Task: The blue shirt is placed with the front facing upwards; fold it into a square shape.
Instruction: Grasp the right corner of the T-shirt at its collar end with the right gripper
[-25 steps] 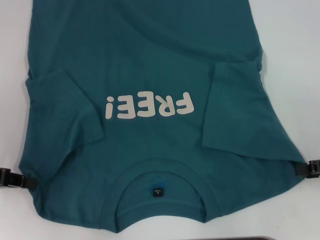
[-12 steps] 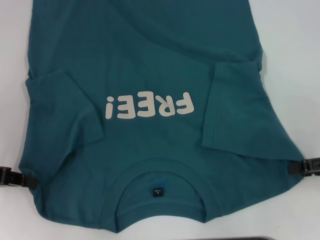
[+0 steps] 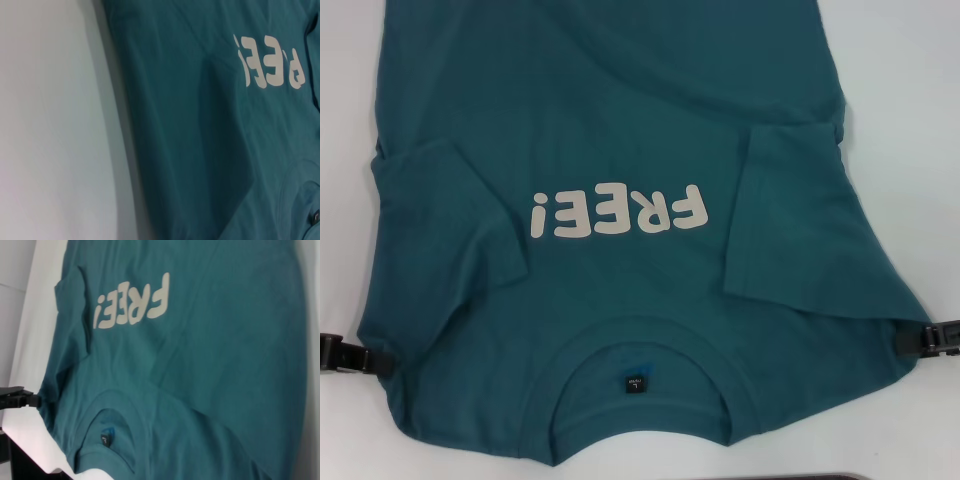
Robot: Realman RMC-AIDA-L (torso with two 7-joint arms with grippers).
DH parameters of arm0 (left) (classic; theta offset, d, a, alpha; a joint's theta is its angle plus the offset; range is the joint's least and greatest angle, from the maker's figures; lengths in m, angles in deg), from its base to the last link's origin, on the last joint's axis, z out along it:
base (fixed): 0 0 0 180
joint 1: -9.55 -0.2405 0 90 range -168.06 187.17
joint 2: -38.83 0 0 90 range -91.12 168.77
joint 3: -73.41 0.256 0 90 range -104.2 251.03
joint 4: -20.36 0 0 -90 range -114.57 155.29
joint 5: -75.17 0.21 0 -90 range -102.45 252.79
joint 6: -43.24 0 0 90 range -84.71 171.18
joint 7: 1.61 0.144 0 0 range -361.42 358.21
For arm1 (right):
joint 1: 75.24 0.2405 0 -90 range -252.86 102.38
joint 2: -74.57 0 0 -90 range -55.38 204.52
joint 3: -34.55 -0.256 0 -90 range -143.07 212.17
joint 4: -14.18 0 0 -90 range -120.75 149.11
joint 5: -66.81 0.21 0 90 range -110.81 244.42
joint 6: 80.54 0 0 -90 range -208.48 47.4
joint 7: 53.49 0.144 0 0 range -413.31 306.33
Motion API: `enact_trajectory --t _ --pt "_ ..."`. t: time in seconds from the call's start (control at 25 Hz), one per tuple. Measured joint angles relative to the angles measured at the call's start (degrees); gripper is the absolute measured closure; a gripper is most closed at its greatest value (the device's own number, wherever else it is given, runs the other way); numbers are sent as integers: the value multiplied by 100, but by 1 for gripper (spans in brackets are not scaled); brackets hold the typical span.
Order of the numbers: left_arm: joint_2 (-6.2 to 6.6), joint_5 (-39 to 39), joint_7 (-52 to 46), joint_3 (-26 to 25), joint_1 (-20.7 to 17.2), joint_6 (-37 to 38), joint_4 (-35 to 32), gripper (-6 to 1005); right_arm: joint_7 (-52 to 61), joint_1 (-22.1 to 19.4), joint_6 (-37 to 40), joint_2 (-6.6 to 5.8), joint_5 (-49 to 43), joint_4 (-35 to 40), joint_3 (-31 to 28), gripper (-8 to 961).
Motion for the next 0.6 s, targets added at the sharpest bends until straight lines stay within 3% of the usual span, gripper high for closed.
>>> enact_trajectory --t 0.6 --pt "-18 4 0 0 3 -14 0 986 85 56 115 -2 -172 -19 15 253"
